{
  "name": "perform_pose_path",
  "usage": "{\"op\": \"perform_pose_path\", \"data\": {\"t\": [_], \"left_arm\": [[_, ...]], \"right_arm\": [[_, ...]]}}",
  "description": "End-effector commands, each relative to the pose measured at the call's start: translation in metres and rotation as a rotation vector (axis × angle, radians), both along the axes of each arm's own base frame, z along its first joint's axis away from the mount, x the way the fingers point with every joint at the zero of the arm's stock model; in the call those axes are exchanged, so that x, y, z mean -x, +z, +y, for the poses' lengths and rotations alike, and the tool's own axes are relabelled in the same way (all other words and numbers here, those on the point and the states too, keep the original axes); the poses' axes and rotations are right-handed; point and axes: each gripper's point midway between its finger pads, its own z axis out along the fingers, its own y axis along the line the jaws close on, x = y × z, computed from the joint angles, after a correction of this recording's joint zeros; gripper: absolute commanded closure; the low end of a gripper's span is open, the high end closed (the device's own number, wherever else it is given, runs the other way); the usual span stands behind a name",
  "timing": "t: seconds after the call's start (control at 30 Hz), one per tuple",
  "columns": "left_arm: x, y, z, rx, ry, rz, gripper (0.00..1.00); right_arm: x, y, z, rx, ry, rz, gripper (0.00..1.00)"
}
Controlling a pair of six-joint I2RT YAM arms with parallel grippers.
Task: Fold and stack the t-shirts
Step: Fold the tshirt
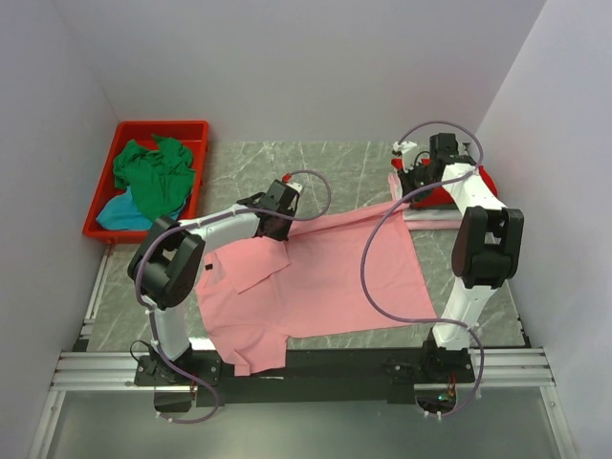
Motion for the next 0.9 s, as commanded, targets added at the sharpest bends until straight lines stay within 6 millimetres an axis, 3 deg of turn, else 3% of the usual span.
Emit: {"op": "perform_pose_path", "data": {"t": [0.0,0.17,0.37,0.57,0.73,0.87], "left_arm": [[-0.002,0.021,0.0,0.013,-0.005,-0.051,0.99],[-0.001,0.02,-0.001,0.012,-0.005,-0.043,0.99],[0.002,0.026,-0.006,0.047,-0.025,-0.046,0.98],[0.015,0.034,-0.013,0.117,-0.064,-0.033,0.81],[0.024,0.041,-0.015,0.161,-0.085,-0.03,0.64],[0.025,0.05,-0.015,0.181,-0.082,-0.049,0.57]], "right_arm": [[-0.004,0.004,-0.009,-0.002,0.011,-0.041,0.89],[0.001,-0.006,-0.016,-0.006,0.021,-0.018,0.88],[0.011,-0.012,-0.012,-0.023,0.066,-0.01,0.88],[0.028,-0.023,-0.012,-0.016,0.124,-0.006,0.86],[0.039,-0.024,-0.024,-0.021,0.129,-0.015,0.77],[0.046,-0.022,-0.029,-0.031,0.145,-0.027,0.64]]}}
